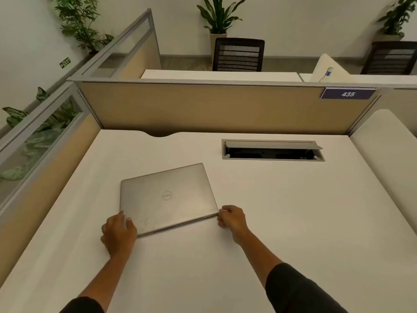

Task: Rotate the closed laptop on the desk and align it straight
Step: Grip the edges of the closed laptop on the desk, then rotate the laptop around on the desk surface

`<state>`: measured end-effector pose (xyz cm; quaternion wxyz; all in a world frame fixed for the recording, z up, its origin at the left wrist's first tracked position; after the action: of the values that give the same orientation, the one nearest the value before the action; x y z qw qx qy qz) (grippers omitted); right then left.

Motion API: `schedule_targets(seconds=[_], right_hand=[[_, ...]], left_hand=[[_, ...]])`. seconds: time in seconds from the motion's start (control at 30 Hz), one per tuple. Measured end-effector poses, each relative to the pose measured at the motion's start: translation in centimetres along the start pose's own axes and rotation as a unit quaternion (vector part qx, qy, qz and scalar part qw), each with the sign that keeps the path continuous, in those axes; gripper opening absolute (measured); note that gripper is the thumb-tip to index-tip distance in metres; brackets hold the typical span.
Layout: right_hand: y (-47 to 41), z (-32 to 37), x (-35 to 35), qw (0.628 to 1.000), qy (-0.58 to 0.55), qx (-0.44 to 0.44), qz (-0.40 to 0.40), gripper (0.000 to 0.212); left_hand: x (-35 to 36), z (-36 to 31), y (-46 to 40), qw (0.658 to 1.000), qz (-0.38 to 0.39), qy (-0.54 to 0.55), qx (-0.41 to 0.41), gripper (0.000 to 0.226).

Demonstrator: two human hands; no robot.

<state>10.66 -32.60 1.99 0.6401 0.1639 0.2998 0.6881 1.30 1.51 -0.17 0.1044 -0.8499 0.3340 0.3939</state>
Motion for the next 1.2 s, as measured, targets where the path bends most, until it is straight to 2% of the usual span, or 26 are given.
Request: schedule_targets(seconds=[0.13,0.3,0.4,0.57,0.7,0.77,0.8,0.83,0.9,0.93,1.03,1.2], right_hand=[[-0.1,0.4,1.3,0.999,0.042,0.004,-0.019,0.025],[-0.8,-0.2,1.8,0.995,0.089,0.006,-0.036,0.015],[-1.2,-0.5,2.6,0.995,0.087,0.013,-0.054,0.022],[-1.9,-0.8,3.5,0.993,0.082,0.019,-0.08,0.031],[-2.1,0.1,3.5,0.995,0.057,0.009,-0.078,0.032],[-2.6,0.6,2.6,0.996,0.049,0.007,-0.071,0.026],[-2.9,0.7,2.0,0.997,0.046,0.009,-0.067,0.015],[-3.2,0.9,1.5,0.997,0.043,0.009,-0.066,0.012],[-3.9,1.2,0.4,0.997,0.043,0.005,-0.07,0.033],[-4.1,1.5,-0.1,0.996,0.044,0.003,-0.072,0.035],[-4.7,2.4,-1.5,0.998,0.019,0.002,-0.054,0.02],[-5.7,4.3,-3.8,1.0,0.003,0.007,-0.024,0.026]], left_hand=[[-1.1,0.7,-1.5,0.988,0.044,-0.018,-0.144,0.062],[-0.1,0.6,-1.6,0.982,0.081,0.022,-0.172,0.062],[0.2,0.2,-1.7,0.971,0.074,0.073,-0.215,0.062],[0.1,0.2,-2.2,0.95,0.075,0.135,-0.27,0.045],[-0.6,0.1,-2.0,0.917,0.079,0.226,-0.319,0.025],[-0.6,0.3,-1.2,0.907,0.094,0.24,-0.333,0.028],[-0.4,0.4,-0.6,0.902,0.103,0.249,-0.339,0.027],[-0.2,0.5,0.3,0.894,0.111,0.26,-0.347,0.027],[0.1,0.4,2.1,0.88,0.129,0.279,-0.361,0.025],[0.3,0.2,3.0,0.872,0.143,0.289,-0.369,0.025],[0.5,-0.8,5.9,0.834,0.179,0.329,-0.406,0.03],[1.6,-2.7,10.2,0.747,0.212,0.387,-0.497,0.049]])
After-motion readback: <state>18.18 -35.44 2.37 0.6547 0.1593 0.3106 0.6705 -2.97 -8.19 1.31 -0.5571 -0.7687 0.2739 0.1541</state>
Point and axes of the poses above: each hand's wrist, its own y-axis away from the middle knuckle, its own x-axis out of the palm, z = x × y, the point moved 2 cm from there along -y, towards the middle knuckle, and after that the axes turned 7 degrees about y, right-handed, at the moved point
